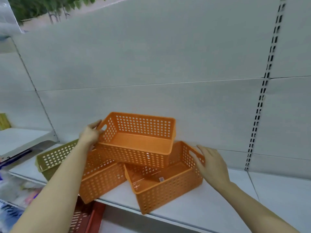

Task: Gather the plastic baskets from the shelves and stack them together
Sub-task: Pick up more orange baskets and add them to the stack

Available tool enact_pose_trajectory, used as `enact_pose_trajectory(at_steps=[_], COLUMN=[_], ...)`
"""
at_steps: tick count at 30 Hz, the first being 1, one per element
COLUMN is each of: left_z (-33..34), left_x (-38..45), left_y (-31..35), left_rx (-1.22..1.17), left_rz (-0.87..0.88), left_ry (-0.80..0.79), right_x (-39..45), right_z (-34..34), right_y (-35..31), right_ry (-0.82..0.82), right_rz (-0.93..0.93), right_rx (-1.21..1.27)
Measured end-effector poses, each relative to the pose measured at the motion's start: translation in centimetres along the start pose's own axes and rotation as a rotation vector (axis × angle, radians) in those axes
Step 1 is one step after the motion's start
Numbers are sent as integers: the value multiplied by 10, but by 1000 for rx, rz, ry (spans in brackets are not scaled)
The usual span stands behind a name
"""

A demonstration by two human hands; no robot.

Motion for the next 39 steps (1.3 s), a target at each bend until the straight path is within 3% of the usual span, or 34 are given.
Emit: enact_pose_trajectory(at_steps=[2,6,10,12,18,24,39], left_z=[-14,-14,2,8,28,55,116], left_x=[15,-66,-126,-150,-215,-272,-431], left_y=[-20,14,25,29,41,51,78], left_rx=[-109,-271,-363,-333,-223,-245,-290], left_rz=[67,161,209,235,248,251,302], left_ry=[105,281,360,400,580,638,483], right_x=[3,11,9,5,-11,-49,-190], right_z=[2,15,21,22,10,-28,-216], right_y=[4,14,18,20,32,63,125], right_ry=[-64,-335,-508,-542,-328,-201,129], right_rz=[82,309,559,594,540,574,675], right_rx=[13,168,540,666,746,717,649])
Point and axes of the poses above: each hand's wrist, its own x-axis towards the middle knuckle, its own z-axis out of the palm, y = z × x, the point moved 4 cm from there along x, towards the middle knuckle
